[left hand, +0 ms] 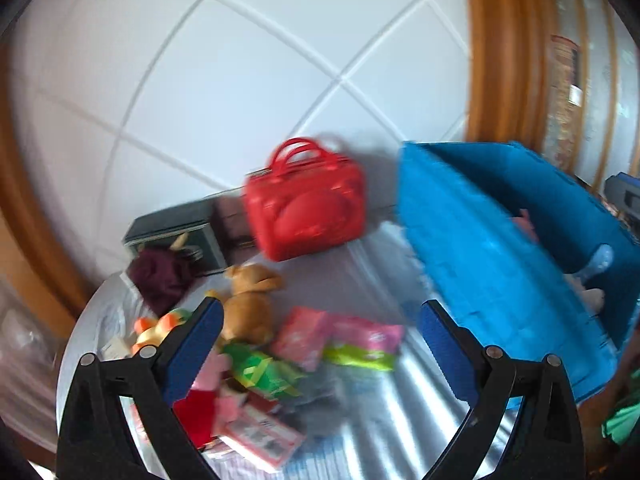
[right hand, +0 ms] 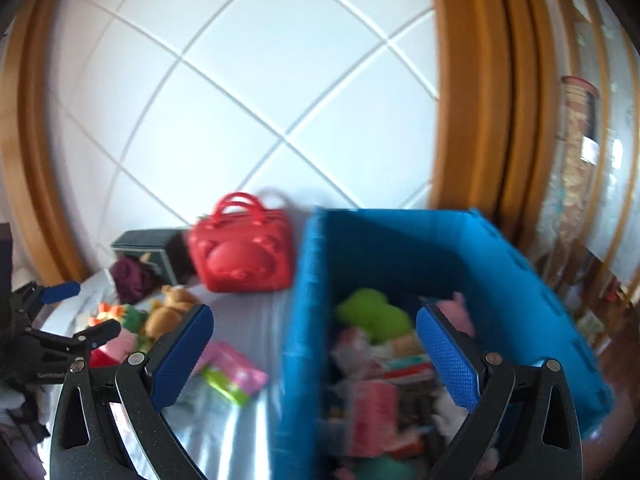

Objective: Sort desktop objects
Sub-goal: 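Return both tools from the bin to the pile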

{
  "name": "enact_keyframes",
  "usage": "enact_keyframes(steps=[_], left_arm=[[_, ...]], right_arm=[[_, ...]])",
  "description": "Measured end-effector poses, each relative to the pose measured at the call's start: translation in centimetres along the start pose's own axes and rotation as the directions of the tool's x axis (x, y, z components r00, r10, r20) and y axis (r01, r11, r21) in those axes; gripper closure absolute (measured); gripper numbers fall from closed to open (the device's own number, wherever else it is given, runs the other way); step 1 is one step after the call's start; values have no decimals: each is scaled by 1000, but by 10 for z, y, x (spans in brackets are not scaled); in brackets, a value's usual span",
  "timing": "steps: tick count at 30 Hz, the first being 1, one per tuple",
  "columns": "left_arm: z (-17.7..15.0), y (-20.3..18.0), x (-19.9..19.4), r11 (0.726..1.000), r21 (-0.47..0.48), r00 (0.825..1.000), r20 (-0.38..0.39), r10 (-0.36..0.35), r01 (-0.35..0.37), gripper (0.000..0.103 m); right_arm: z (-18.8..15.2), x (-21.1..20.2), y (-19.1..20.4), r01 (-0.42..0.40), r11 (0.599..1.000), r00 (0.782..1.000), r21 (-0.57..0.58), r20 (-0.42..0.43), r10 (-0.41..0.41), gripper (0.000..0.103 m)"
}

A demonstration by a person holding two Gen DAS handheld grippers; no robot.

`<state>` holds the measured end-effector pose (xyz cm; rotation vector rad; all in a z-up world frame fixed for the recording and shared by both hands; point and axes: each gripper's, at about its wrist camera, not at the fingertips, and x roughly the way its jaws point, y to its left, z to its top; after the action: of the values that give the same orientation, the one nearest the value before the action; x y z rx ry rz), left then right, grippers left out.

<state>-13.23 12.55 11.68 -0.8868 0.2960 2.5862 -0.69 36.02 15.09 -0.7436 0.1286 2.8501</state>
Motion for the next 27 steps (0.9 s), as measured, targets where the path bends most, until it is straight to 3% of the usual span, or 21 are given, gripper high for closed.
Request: enact_keyframes(steps=[5,7,10,14,16,19,21,23,27], left_arm=[[-35,120,33,985,-125,990,-94,104,-116,4],[-54,174,56,968,-177,975,-162,151,-180,4],[-82,249,85,925,-273,947,-252,197,-265,4],[-120,332,118,851,-404,918,-342,198,-334,4],[-137,371,140,807,-434,888,-402,225,-401,4],[-153,411,168,759,-470,862,-452,231,-450,4],[-159,432,193,731,-506,858,-465,216,-459,4],[-163,446,218,708,-528,855,-473,212,-468,4],[-172,464,272,675,-536,828,-521,209,-507,4]], right_arm=[[9,54,84,-92,995,993,-43,-81,88,0],[11,82,115,-129,990,985,-52,-124,122,0],[9,132,161,-190,980,965,-52,-194,176,0],[2,206,207,-244,968,936,-49,-272,222,0],[-5,240,219,-273,962,914,-15,-317,254,0],[-13,297,244,-321,946,870,54,-378,317,0],[-15,339,266,-345,935,849,80,-400,347,0],[-17,377,292,-371,924,829,89,-416,373,0],[-22,446,345,-423,902,784,92,-461,415,0]])
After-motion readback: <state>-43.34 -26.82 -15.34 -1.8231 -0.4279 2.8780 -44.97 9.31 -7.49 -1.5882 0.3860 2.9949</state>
